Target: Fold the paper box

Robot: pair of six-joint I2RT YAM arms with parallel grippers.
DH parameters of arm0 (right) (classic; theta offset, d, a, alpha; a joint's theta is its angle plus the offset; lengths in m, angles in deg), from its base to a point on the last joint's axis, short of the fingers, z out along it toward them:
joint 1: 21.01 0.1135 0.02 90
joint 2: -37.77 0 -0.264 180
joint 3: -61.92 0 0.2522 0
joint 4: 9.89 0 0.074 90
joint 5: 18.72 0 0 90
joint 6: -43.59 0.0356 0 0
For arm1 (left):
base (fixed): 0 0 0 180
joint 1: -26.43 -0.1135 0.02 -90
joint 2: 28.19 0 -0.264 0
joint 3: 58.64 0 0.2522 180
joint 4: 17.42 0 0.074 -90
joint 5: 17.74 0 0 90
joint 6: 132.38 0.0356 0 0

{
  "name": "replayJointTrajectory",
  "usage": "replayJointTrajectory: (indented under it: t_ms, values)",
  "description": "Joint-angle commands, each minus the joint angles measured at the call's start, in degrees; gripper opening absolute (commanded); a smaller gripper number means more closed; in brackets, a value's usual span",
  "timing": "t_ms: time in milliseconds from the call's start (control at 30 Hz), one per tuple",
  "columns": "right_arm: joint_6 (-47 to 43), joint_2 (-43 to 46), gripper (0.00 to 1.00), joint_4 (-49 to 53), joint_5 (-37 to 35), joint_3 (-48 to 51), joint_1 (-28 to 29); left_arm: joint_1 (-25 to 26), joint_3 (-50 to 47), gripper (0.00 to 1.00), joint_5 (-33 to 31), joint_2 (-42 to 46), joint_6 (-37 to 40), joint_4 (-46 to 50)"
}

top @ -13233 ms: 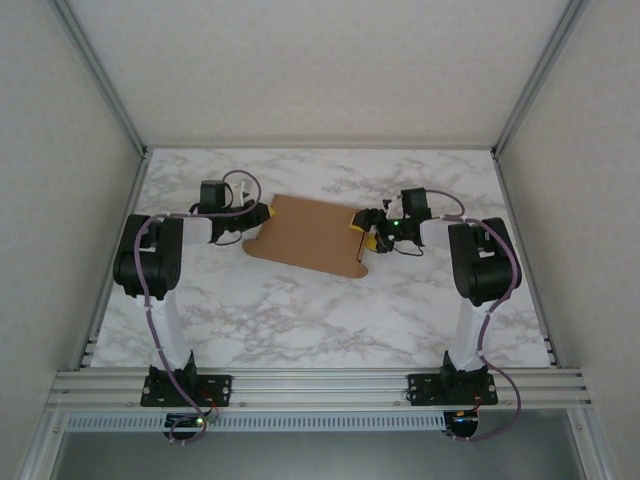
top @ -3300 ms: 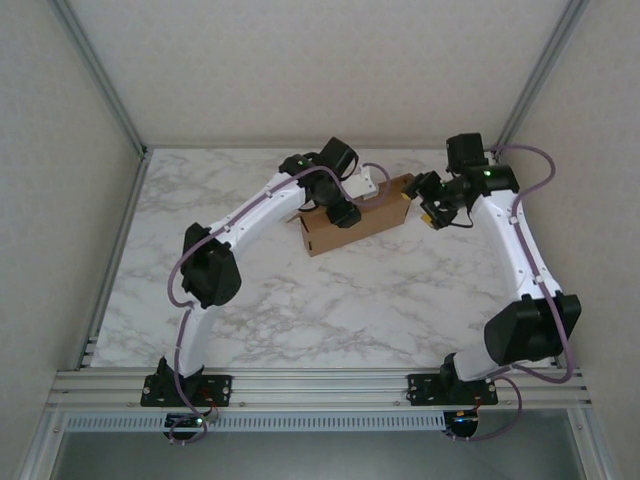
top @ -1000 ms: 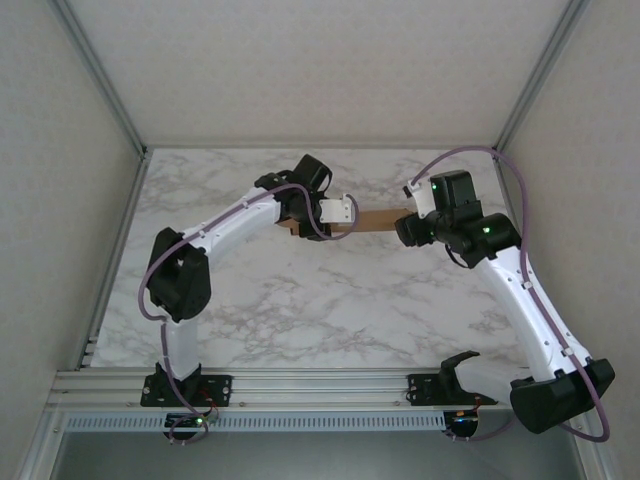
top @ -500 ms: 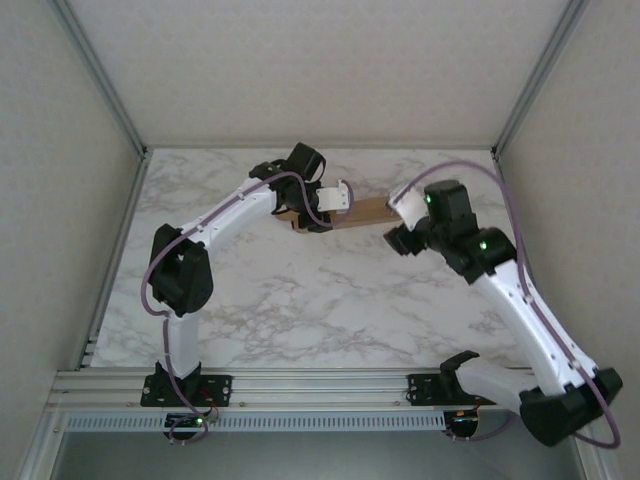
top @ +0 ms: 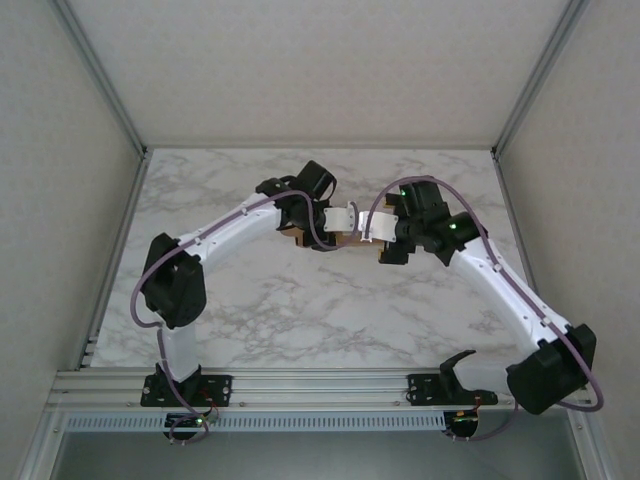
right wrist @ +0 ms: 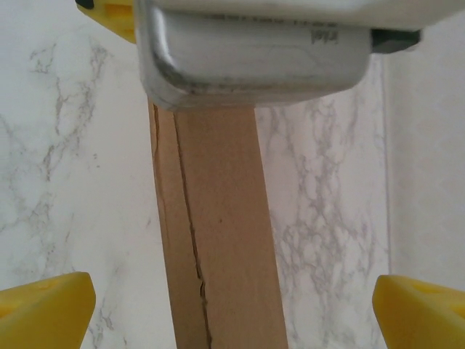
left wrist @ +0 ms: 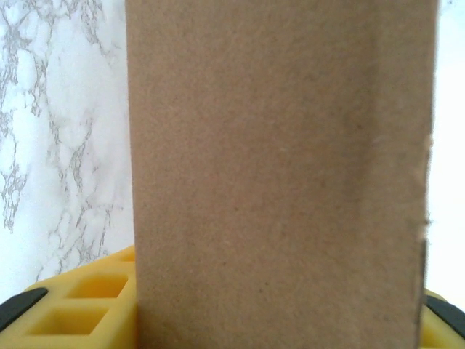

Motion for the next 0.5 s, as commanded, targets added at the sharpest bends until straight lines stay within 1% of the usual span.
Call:
replayJointTrajectory:
  t_ms: [0,100,200,333,467]
  values:
    - [0.03,-2.81,0.97,3.03,4.38,-3.6,1.47,0.31,-1.12,0.34,-1.32,3.4,1.01,-0.54]
    - [2.74,-4.26,0.95,5.25,6.68,-4.01,1.71,0.3,-1.37,0.33,-2.1,3.71,1.62,-0.64]
    - [2.97,-4.84,0.94,4.63,5.95,-2.08,1.73,0.3,-1.48,0.32,-2.07,4.29,2.06,-0.88]
    - [1.21,-4.1,0.92,-1.1,2.52,2.01,1.64,0.21,-2.12,0.32,-1.94,5.29,2.66,-1.08]
    - [-0.61,-3.8,0.86,-6.96,-0.86,4.51,1.69,0.13,-3.04,0.31,-0.89,6.41,3.1,-1.44]
